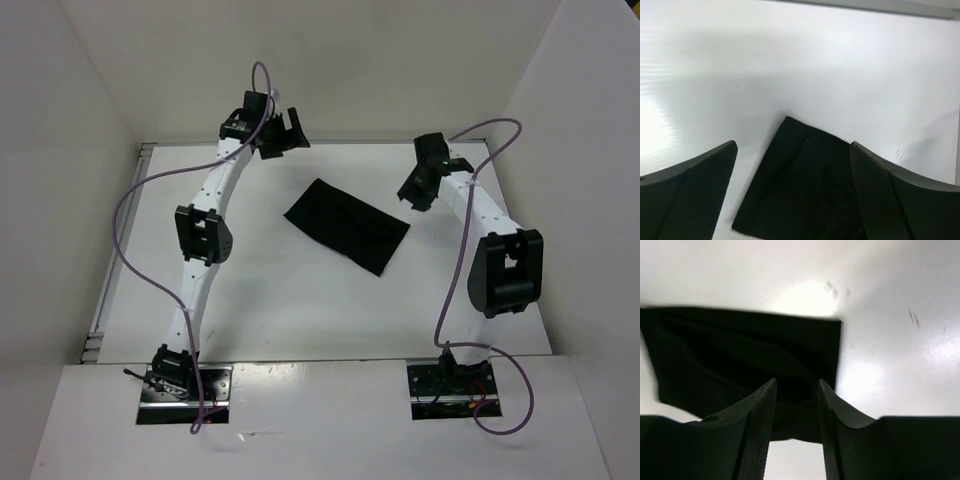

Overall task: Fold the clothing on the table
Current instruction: Fold the skirt

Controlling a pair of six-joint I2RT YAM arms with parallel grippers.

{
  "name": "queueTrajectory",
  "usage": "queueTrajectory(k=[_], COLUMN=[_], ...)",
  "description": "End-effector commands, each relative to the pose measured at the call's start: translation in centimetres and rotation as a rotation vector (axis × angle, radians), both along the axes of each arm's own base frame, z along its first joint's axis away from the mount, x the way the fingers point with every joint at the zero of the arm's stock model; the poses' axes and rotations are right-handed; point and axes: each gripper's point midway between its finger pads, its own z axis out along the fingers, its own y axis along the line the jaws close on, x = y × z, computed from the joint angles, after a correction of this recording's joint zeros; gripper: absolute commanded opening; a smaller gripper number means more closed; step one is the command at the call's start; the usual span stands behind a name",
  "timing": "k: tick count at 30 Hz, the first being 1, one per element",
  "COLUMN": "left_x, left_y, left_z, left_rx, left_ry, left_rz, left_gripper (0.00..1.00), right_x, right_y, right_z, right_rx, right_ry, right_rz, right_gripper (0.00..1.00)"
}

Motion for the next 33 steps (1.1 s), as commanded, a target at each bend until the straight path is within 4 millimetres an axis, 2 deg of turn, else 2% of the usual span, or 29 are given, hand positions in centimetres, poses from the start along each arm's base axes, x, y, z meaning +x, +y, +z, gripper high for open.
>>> queueTrajectory(k=[1, 2, 3, 4, 5, 6, 7, 8, 9, 10, 11, 12, 13, 14, 16, 17, 18, 20, 21, 22, 23, 24, 25, 26, 28, 29, 30, 31, 33], left_x=[-1.4, -2.1, -3.2, -3.1, -5.2, -6.3, -6.3, -7.2, -8.5, -9.2, -9.2, -9.5, -9.9, -9.7, -9.5, -8.7, -8.5, -7.8, -7.4, -7.2, -7.3, -7.1, -7.2, -7.1, -7.4, -7.7, -7.7, -7.8, -8.1], left_y=[2.3, 2.8, 3.1, 3.1, 3.2, 3.6, 2.4, 2.4, 2.0, 1.6, 1.7, 1.7, 1.4, 1.5, 1.1, 1.5, 1.4, 1.3, 0.8, 0.4, 0.0, -0.1, -0.7, -0.9, -1.7, -2.0, -2.0, -1.8, -2.2], left_z=[7.7, 4.9, 6.7, 6.6, 1.0, 2.6, 2.8, 2.0, 0.5, 0.0, -0.1, -1.0, -0.7, -0.4, -0.8, -0.4, -1.9, -2.5, -3.4, -3.9, -5.5, -6.0, -7.2, -7.3, -7.6, -8.1, -8.1, -9.1, -9.3], left_rx=[0.019, 0.058, 0.055, 0.055, 0.077, 0.052, 0.005, -0.019, -0.020, -0.029, -0.010, 0.019, 0.013, 0.025, 0.058, 0.088, 0.089, 0.089, 0.065, 0.042, 0.020, 0.013, 0.006, -0.006, -0.023, -0.013, -0.018, -0.007, 0.000], left_ry=[-0.094, -0.022, -0.035, -0.065, 0.057, 0.025, -0.038, -0.043, -0.052, -0.045, -0.061, -0.067, -0.076, -0.097, -0.125, -0.140, -0.104, -0.102, -0.093, -0.081, -0.046, -0.047, -0.020, -0.015, -0.006, 0.003, 0.009, 0.028, 0.037], left_rz=[0.035, 0.037, 0.037, 0.032, 0.001, -0.007, -0.075, -0.122, -0.189, -0.238, -0.256, -0.307, -0.346, -0.359, -0.400, -0.384, -0.386, -0.386, -0.394, -0.395, -0.405, -0.412, -0.414, -0.414, -0.425, -0.424, -0.419, -0.409, -0.414], left_gripper=[1.00, 1.00, 0.99, 0.99, 0.97, 0.95, 0.95, 0.93, 0.89, 0.76, 0.72, 0.68, 0.66, 0.66, 0.71, 0.73, 0.76, 0.76, 0.76, 0.76, 0.76, 0.72, 0.57, 0.48, 0.28, 0.04, 0.00, 0.00, 0.00], right_x=[2.7, 1.9, 0.7, -0.1, -0.9, -2.6, -3.4, -4.7, -5.2, -5.9, -6.6, -7.0, -7.6, -8.2, -9.1, -9.3, -9.3, -9.1, -9.2, -9.3, -9.0, -8.8, -8.7, -8.8, -8.4, -8.7, -8.4, -8.2, -8.5], right_y=[-1.1, -0.7, 0.2, 0.8, 1.4, 1.7, 3.1, 3.2, 3.4, 3.8, 4.3, 4.5, 5.2, 5.5, 6.1, 6.1, 6.1, 6.2, 6.4, 6.4, 6.8, 6.8, 7.1, 7.2, 7.4, 7.7, 7.7, 7.9, 8.1], right_z=[9.4, 8.9, 8.5, 7.7, 6.8, 5.0, 4.6, 2.9, 2.7, 3.1, 2.6, 2.6, 3.1, 2.4, 2.1, 1.4, 0.9, -0.6, -1.2, -1.8, -2.6, -3.0, -3.5, -3.9, -4.1, -4.9, -5.0, -5.1, -6.3], right_rx=[-0.033, -0.022, 0.026, 0.057, 0.090, 0.111, 0.167, 0.179, 0.196, 0.224, 0.243, 0.254, 0.296, 0.320, 0.343, 0.350, 0.354, 0.354, 0.366, 0.364, 0.361, 0.361, 0.371, 0.378, 0.383, 0.379, 0.375, 0.378, 0.381], right_ry=[-0.265, -0.237, -0.212, -0.186, -0.158, -0.105, -0.093, -0.053, -0.049, -0.053, -0.043, -0.041, -0.041, -0.013, 0.004, 0.017, 0.027, 0.067, 0.092, 0.113, 0.131, 0.133, 0.155, 0.170, 0.177, 0.203, 0.205, 0.208, 0.252], right_rz=[-0.037, -0.011, 0.026, 0.050, 0.062, 0.077, 0.110, 0.117, 0.113, 0.131, 0.137, 0.144, 0.155, 0.153, 0.165, 0.150, 0.139, 0.123, 0.128, 0.124, 0.129, 0.129, 0.132, 0.134, 0.147, 0.151, 0.159, 0.172, 0.191], right_gripper=[0.45, 0.45, 0.46, 0.46, 0.46, 0.46, 0.46, 0.46, 0.46, 0.46, 0.47, 0.47, 0.47, 0.55, 0.55, 0.52, 0.49, 0.39, 0.29, 0.26, 0.21, 0.18, 0.14, 0.07, 0.02, 0.00, 0.00, 0.00, 0.00])
